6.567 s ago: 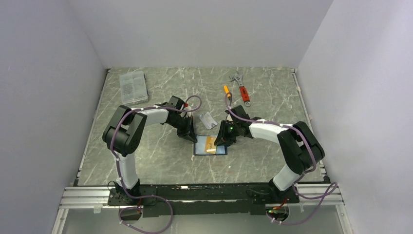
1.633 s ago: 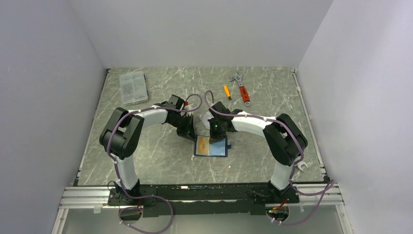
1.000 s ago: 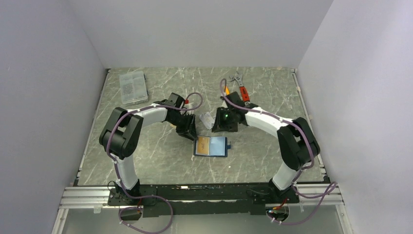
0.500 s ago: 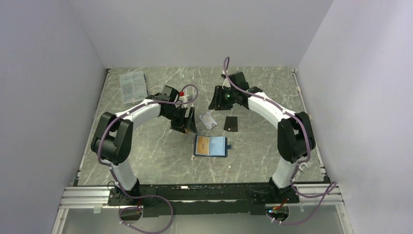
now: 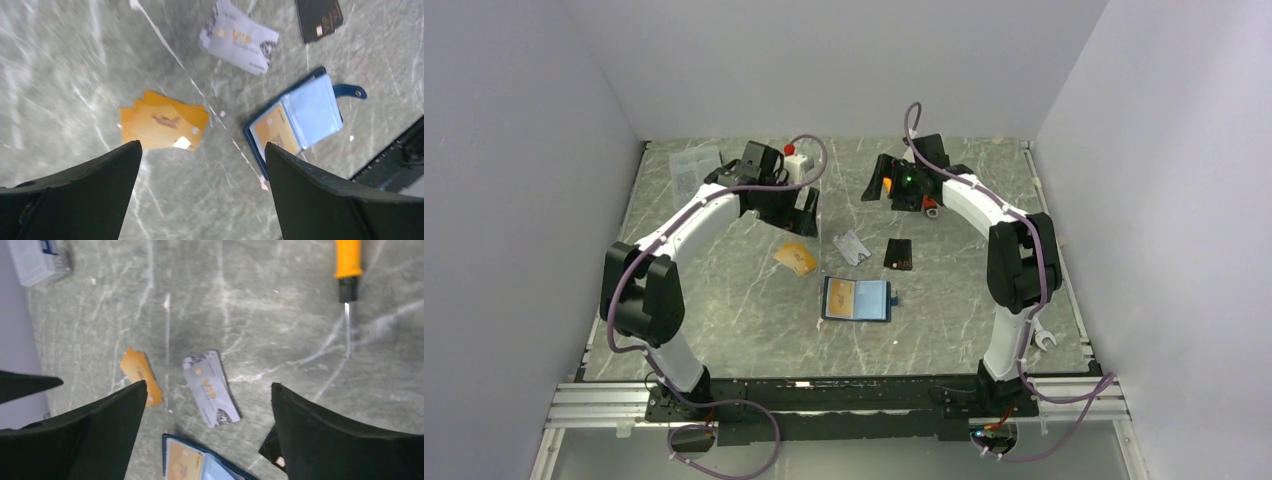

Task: Put the credit cards into the card holder
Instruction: Pick up the credit card from the center of the board.

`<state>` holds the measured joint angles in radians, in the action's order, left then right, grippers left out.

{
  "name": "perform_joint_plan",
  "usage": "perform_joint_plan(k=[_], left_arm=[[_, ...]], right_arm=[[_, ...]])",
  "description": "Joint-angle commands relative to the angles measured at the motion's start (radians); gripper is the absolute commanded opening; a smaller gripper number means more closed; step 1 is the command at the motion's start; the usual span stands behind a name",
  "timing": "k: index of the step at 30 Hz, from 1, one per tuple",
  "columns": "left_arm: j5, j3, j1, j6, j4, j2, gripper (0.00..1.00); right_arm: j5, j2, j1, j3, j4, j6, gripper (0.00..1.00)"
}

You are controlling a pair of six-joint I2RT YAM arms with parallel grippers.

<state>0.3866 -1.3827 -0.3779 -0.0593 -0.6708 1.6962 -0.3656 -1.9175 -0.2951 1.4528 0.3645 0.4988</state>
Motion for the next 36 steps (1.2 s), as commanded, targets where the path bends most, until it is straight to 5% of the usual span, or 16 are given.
perform_joint_plan(k=[1, 3, 6, 9, 12, 27, 36], left_arm=[[-0.056, -0.112, 0.016, 0.149, 0.066, -0.029, 0.99], [0.02, -0.131, 0.03, 0.184, 0.094, -0.022, 1.0], [0.107, -0.075, 0.022, 0.235, 0.231, -0.032, 0.99], [0.091, -0.154, -0.021, 0.324, 0.17, 0.061, 0.92], [0.043, -0.222, -0.062, 0.417, 0.112, 0.161, 0.8], [-0.011, -0.141, -0.147, 0.609, 0.254, 0.283, 0.53], [-0.073, -0.08, -0.201, 0.691, 0.317, 0.301, 0.46]], right_arm=[[-0.019, -0.008, 0.051, 0.071, -0.056, 0.08, 0.99], [-0.171, -0.036, 0.094, 0.019, -0.167, 0.159, 1.0], [-0.065, -0.062, 0.046, 0.074, -0.071, 0.059, 0.97], [-0.054, -0.07, 0.021, 0.071, -0.082, 0.048, 0.72], [-0.069, -0.07, 0.013, 0.033, -0.107, 0.046, 0.63], [-0.128, -0.089, -0.039, -0.126, -0.166, 0.057, 0.53], [-0.178, -0.079, -0.041, -0.238, -0.234, 0.081, 0.5]])
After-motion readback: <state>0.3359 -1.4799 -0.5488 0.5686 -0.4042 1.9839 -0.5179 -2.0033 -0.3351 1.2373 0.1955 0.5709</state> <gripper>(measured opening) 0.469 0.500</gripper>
